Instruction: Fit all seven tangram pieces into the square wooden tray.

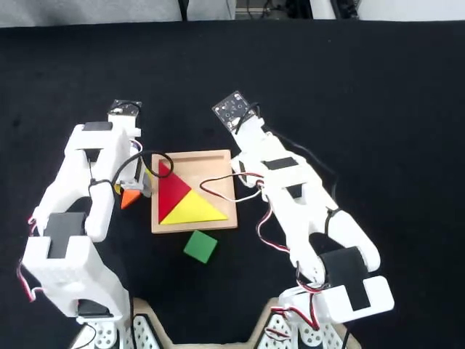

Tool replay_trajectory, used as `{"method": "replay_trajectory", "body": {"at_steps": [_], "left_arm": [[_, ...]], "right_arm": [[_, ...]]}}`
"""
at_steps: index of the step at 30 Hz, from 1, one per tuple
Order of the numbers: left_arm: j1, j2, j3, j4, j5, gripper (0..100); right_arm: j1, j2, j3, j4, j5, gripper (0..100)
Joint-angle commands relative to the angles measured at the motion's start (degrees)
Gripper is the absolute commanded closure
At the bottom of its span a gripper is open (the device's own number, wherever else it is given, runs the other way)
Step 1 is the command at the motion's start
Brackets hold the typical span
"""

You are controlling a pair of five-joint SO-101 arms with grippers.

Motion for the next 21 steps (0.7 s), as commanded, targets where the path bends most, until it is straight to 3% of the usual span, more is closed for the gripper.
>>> {"method": "replay_trajectory", "body": {"at_steps": [1,9,21], "left_arm": [[-0.57,-5.27,-1.36,0.7,-0.62,75],[-5.32,-6.95,-0.84,-4.66,4.4,78],[-4.79,-5.19,1.19,-6.24,1.41,78]], "right_arm": [[0.44,-2.77,-0.13,-0.97,0.44,98.7],[0.44,-2.77,-0.13,-0.97,0.44,98.7],[0.35,-2.77,-0.13,-0.97,0.44,98.7]]}}
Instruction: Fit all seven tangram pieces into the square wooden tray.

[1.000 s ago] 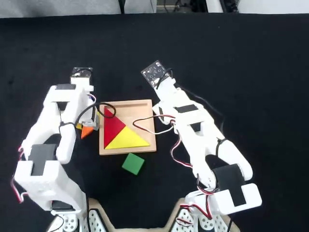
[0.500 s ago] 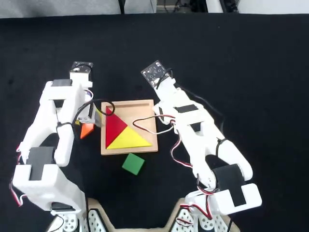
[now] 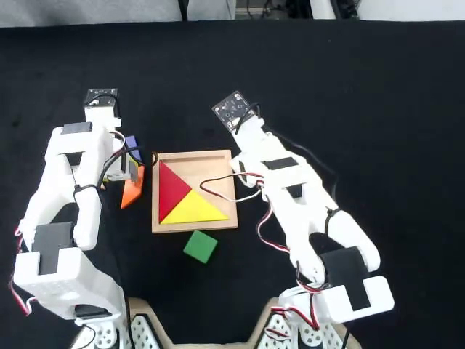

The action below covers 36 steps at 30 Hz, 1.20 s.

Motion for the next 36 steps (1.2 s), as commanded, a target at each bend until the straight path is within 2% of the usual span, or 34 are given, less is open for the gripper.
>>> {"method": "replay_trajectory", "body": {"at_steps": [1,14,36], "left_arm": [[0.75,-0.35,-0.84,-0.44,-0.62,78],[5.23,3.16,-0.92,-0.44,-0.62,78],[5.85,3.25,-1.45,0.26,-0.88,78]], "right_arm": [[0.35,-2.77,-0.13,-0.97,0.44,98.7],[0.35,-2.77,-0.13,-0.97,0.44,98.7],[0.35,-2.77,-0.13,-0.97,0.44,98.7]]}}
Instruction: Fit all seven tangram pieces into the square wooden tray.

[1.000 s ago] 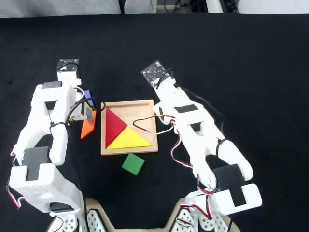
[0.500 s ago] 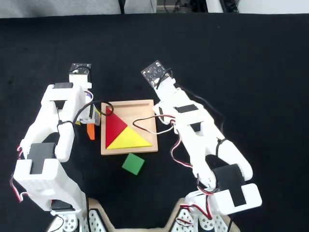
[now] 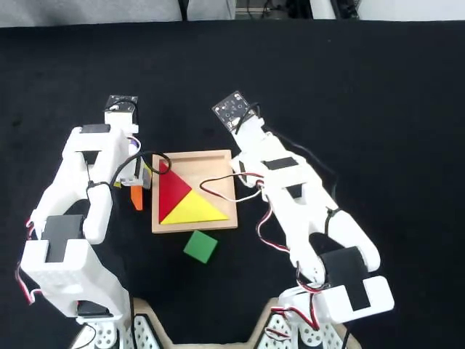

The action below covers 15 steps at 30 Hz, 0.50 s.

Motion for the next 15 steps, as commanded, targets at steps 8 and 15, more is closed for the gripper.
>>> {"method": "replay_trajectory", "body": {"at_steps": [8,15], "left_arm": [[-1.19,-6.86,-4.53,6.51,-0.62,74],[-0.57,-9.14,-1.98,5.71,-0.7,73]], "right_arm": [[0.44,-2.77,-0.13,-0.97,0.44,98.7],[0.44,-2.77,-0.22,-0.97,0.44,98.7]]}}
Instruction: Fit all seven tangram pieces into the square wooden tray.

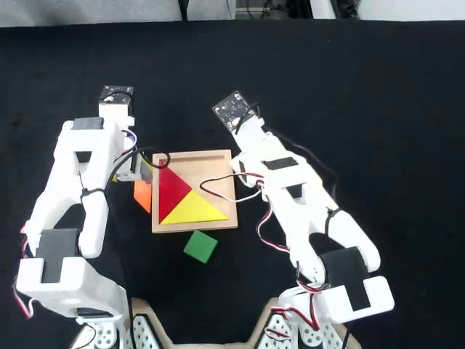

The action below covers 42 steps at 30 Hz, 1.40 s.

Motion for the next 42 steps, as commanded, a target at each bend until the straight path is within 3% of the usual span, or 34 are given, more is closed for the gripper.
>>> {"method": "replay_trajectory", "body": {"at_steps": [1,7,12,16,20,27,32,38,42], "left_arm": [[-0.13,-1.93,-0.4,-0.7,-0.62,73],[-1.01,4.04,-0.92,-2.99,-0.7,73],[-0.92,9.41,-2.59,-2.73,-6.33,73],[-1.45,10.02,-4.0,-2.55,-6.77,73],[-0.57,10.02,-3.82,-2.37,-14.51,73],[-3.47,9.93,-4.35,-2.2,-18.73,77],[-6.99,9.93,-8.13,3.87,-21.36,77],[-5.05,9.93,-13.41,10.02,-21.89,77],[-5.49,10.02,-13.41,11.34,-28.57,77]], "right_arm": [[0.44,-2.77,-0.22,-0.97,0.44,98.7],[0.44,-2.77,-0.13,-0.97,0.44,98.7],[0.44,-2.77,-0.13,-0.97,0.44,98.7],[0.44,-2.77,-0.13,-0.97,0.44,98.7],[0.44,-2.77,-0.13,-0.97,0.44,98.7],[0.53,-2.77,-0.31,-0.97,0.53,98.7],[0.53,-2.77,-0.31,-0.97,0.53,98.7],[0.53,-2.77,-0.31,-0.97,0.53,98.7],[0.62,-2.77,-0.31,-0.97,0.53,98.7]]}}
